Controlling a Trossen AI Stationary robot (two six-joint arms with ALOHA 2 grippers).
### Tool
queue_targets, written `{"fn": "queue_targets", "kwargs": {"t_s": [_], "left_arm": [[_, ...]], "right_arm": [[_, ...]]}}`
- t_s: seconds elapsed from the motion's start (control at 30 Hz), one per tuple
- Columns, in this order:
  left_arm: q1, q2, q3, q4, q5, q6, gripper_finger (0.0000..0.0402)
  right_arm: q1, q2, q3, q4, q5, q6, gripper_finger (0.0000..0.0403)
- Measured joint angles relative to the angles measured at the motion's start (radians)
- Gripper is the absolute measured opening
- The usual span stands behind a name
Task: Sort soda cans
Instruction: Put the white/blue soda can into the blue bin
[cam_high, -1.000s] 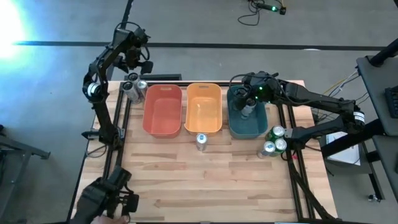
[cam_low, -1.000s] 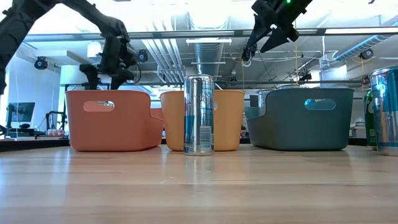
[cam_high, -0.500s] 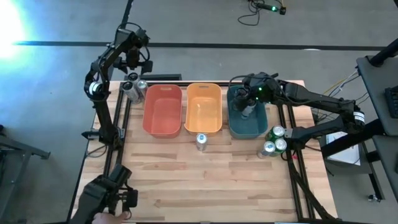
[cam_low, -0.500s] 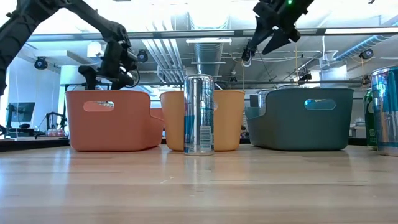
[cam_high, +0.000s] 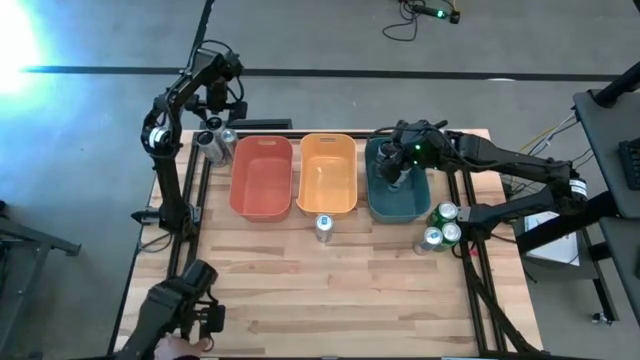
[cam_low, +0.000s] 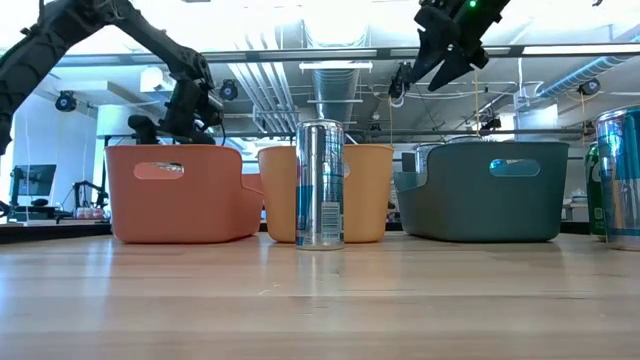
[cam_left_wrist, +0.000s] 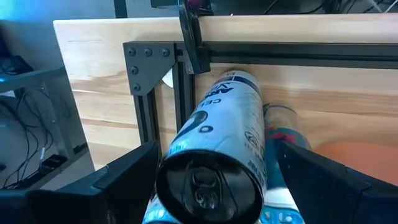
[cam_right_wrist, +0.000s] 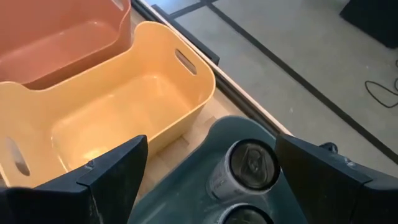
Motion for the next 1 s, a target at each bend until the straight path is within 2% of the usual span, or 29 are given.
{"fn": "queue_targets", "kwargs": {"t_s": [0.57,0.8,1.0], "left_arm": [[0.011,0.015,-0.019,0.000,0.059,0.081,0.0310],[0.010,0.003,-0.089,-0.002,0.117,0.126,0.0310],[0.006,-0.005,-0.089,0.001,0.122,0.153,0.0310]], "right_arm": [[-0.001,-0.015,0.000,-0.007,0.002,-0.026,0.0348],[-0.001,-0.015,-0.003,-0.007,0.003,-0.026,0.0348],[-0.001,-0.015,-0.005,-0.006,0.003,-0.031,0.0348]]}}
